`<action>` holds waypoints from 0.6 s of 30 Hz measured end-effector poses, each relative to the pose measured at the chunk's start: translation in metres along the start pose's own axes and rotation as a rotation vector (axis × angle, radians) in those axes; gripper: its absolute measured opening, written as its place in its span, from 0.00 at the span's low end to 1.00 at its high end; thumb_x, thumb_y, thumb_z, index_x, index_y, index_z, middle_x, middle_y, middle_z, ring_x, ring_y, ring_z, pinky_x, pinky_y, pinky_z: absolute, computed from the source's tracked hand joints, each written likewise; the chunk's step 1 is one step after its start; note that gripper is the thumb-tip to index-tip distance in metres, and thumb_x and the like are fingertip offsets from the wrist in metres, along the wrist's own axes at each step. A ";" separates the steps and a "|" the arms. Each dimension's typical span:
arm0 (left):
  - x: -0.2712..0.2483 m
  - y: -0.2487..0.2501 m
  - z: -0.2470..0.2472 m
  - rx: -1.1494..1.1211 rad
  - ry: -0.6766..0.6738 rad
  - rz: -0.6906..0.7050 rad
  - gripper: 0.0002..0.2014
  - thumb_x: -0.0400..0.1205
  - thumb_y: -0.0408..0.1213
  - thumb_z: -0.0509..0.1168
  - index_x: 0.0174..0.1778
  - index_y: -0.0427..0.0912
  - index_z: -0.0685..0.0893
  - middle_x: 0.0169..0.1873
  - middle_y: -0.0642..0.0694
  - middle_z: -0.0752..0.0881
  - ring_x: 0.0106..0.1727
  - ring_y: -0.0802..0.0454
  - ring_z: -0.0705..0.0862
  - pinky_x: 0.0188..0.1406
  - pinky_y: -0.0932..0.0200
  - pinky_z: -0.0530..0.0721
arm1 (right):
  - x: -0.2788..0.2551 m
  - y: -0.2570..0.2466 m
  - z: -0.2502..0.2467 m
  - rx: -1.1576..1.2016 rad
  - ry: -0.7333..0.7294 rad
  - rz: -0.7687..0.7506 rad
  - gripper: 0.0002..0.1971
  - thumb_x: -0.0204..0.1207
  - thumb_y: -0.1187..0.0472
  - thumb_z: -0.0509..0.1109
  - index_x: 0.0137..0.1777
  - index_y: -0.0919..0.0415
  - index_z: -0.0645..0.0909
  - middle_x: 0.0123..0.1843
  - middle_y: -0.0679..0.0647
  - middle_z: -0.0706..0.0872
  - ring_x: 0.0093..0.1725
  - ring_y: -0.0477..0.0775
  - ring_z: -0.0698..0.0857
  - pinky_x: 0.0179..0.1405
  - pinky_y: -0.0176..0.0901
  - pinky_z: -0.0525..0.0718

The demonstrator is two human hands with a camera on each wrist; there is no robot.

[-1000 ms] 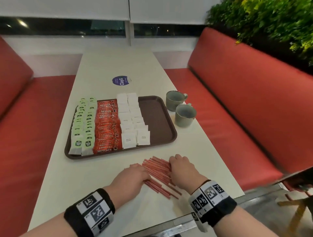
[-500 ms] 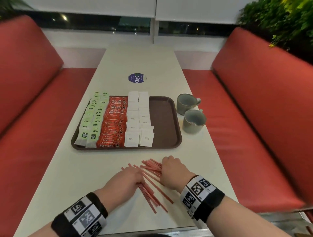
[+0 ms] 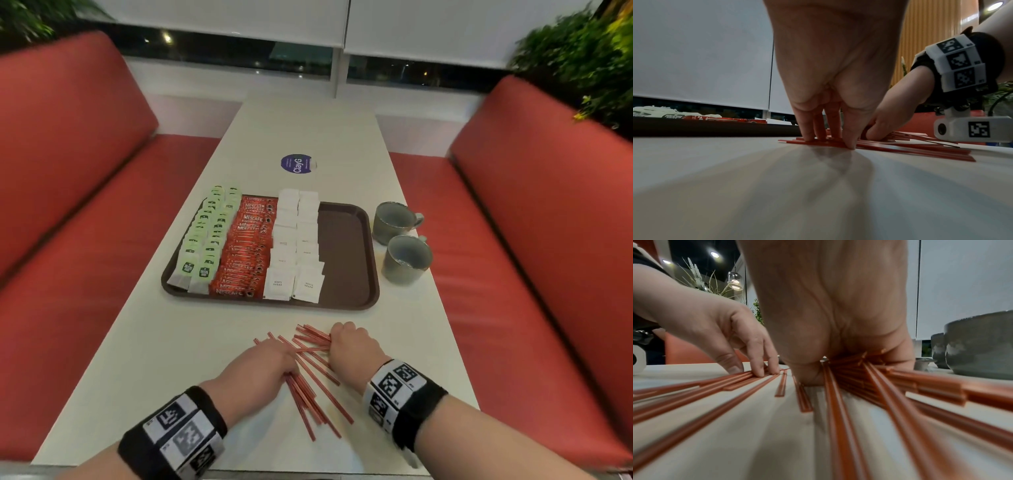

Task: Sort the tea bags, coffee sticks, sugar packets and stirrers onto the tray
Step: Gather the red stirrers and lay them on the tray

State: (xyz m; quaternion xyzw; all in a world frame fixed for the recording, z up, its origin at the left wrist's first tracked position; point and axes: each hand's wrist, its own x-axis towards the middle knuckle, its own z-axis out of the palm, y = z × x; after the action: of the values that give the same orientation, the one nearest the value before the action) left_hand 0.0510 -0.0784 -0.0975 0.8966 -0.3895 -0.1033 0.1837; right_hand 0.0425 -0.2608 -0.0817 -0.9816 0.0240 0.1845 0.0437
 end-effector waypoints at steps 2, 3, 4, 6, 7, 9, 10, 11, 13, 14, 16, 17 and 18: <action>0.002 0.003 -0.002 -0.008 0.000 -0.025 0.12 0.77 0.30 0.67 0.51 0.48 0.91 0.51 0.49 0.89 0.55 0.50 0.84 0.53 0.64 0.78 | 0.001 0.001 0.000 0.006 0.006 -0.013 0.14 0.81 0.69 0.51 0.64 0.66 0.70 0.62 0.62 0.76 0.60 0.64 0.78 0.53 0.52 0.76; 0.002 0.005 -0.004 -0.005 -0.021 -0.044 0.13 0.81 0.31 0.63 0.55 0.46 0.90 0.56 0.48 0.87 0.60 0.49 0.81 0.58 0.63 0.75 | 0.001 0.001 0.000 0.013 0.011 -0.024 0.13 0.80 0.69 0.52 0.63 0.66 0.70 0.61 0.63 0.76 0.59 0.64 0.78 0.53 0.52 0.77; 0.003 0.006 -0.005 0.001 -0.050 -0.063 0.14 0.82 0.32 0.61 0.59 0.46 0.88 0.59 0.47 0.86 0.63 0.49 0.79 0.61 0.63 0.73 | 0.000 0.002 0.000 0.020 0.016 -0.036 0.13 0.80 0.69 0.53 0.62 0.66 0.70 0.60 0.62 0.77 0.58 0.64 0.79 0.53 0.52 0.77; 0.003 0.006 -0.005 0.013 -0.078 -0.079 0.15 0.83 0.33 0.60 0.61 0.46 0.87 0.61 0.48 0.84 0.65 0.50 0.78 0.63 0.62 0.72 | 0.000 0.004 -0.001 0.034 0.024 -0.059 0.12 0.80 0.68 0.54 0.61 0.64 0.70 0.59 0.61 0.78 0.57 0.63 0.79 0.51 0.51 0.77; 0.002 0.006 -0.004 0.023 -0.084 -0.083 0.15 0.84 0.33 0.60 0.61 0.46 0.87 0.60 0.48 0.84 0.64 0.49 0.78 0.63 0.61 0.73 | 0.000 0.006 -0.002 0.045 0.023 -0.069 0.11 0.79 0.67 0.54 0.60 0.63 0.70 0.58 0.61 0.78 0.55 0.63 0.79 0.50 0.50 0.76; 0.001 0.005 -0.003 0.030 -0.091 -0.098 0.14 0.84 0.35 0.59 0.61 0.47 0.87 0.60 0.48 0.84 0.64 0.50 0.77 0.65 0.58 0.74 | 0.001 0.009 -0.004 0.087 0.021 -0.081 0.07 0.79 0.66 0.53 0.55 0.59 0.68 0.55 0.59 0.80 0.52 0.61 0.79 0.47 0.50 0.75; 0.000 0.005 -0.003 0.022 -0.093 -0.109 0.14 0.85 0.36 0.59 0.62 0.48 0.86 0.61 0.49 0.83 0.64 0.51 0.76 0.65 0.59 0.73 | 0.001 0.010 -0.006 0.125 0.023 -0.082 0.05 0.80 0.65 0.53 0.53 0.58 0.66 0.53 0.58 0.81 0.49 0.60 0.79 0.44 0.49 0.74; -0.001 0.005 -0.005 0.004 -0.092 -0.123 0.14 0.85 0.37 0.59 0.62 0.48 0.86 0.61 0.50 0.83 0.65 0.52 0.76 0.66 0.60 0.73 | 0.001 0.011 -0.008 0.172 0.028 -0.080 0.03 0.80 0.64 0.53 0.51 0.57 0.65 0.50 0.57 0.81 0.45 0.59 0.79 0.42 0.48 0.74; -0.001 0.005 -0.008 -0.056 -0.071 -0.150 0.15 0.84 0.37 0.59 0.63 0.49 0.85 0.61 0.52 0.82 0.64 0.55 0.76 0.66 0.62 0.72 | 0.002 0.016 -0.013 0.276 0.063 -0.091 0.02 0.82 0.62 0.54 0.52 0.55 0.66 0.42 0.53 0.81 0.37 0.54 0.78 0.36 0.47 0.74; 0.000 0.006 -0.011 -0.092 -0.050 -0.173 0.15 0.83 0.38 0.60 0.64 0.50 0.84 0.61 0.53 0.83 0.64 0.56 0.76 0.66 0.64 0.73 | 0.003 0.019 -0.016 0.328 0.088 -0.111 0.01 0.83 0.61 0.54 0.51 0.55 0.65 0.38 0.51 0.80 0.33 0.51 0.78 0.33 0.46 0.73; 0.002 0.011 -0.021 -0.176 0.014 -0.234 0.14 0.83 0.40 0.61 0.63 0.51 0.84 0.59 0.56 0.82 0.61 0.59 0.78 0.63 0.68 0.73 | 0.005 0.025 -0.020 0.399 0.143 -0.170 0.02 0.83 0.61 0.55 0.51 0.54 0.64 0.33 0.48 0.77 0.30 0.50 0.76 0.30 0.46 0.71; 0.004 0.013 -0.026 -0.218 0.043 -0.268 0.13 0.83 0.40 0.62 0.63 0.51 0.84 0.58 0.57 0.82 0.60 0.61 0.78 0.61 0.71 0.74 | 0.005 0.027 -0.021 0.426 0.175 -0.201 0.03 0.84 0.61 0.55 0.51 0.53 0.64 0.32 0.48 0.76 0.30 0.51 0.77 0.30 0.46 0.71; 0.008 0.016 -0.031 -0.265 0.064 -0.304 0.12 0.83 0.41 0.63 0.61 0.51 0.84 0.57 0.58 0.82 0.57 0.62 0.79 0.58 0.72 0.74 | 0.005 0.029 -0.023 0.462 0.210 -0.228 0.02 0.85 0.60 0.56 0.52 0.52 0.64 0.32 0.47 0.77 0.30 0.50 0.77 0.30 0.43 0.72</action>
State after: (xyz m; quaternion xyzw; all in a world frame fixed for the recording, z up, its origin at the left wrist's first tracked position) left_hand 0.0555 -0.0865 -0.0631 0.9160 -0.2266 -0.1513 0.2945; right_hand 0.0536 -0.2922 -0.0649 -0.9556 -0.0409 0.0650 0.2844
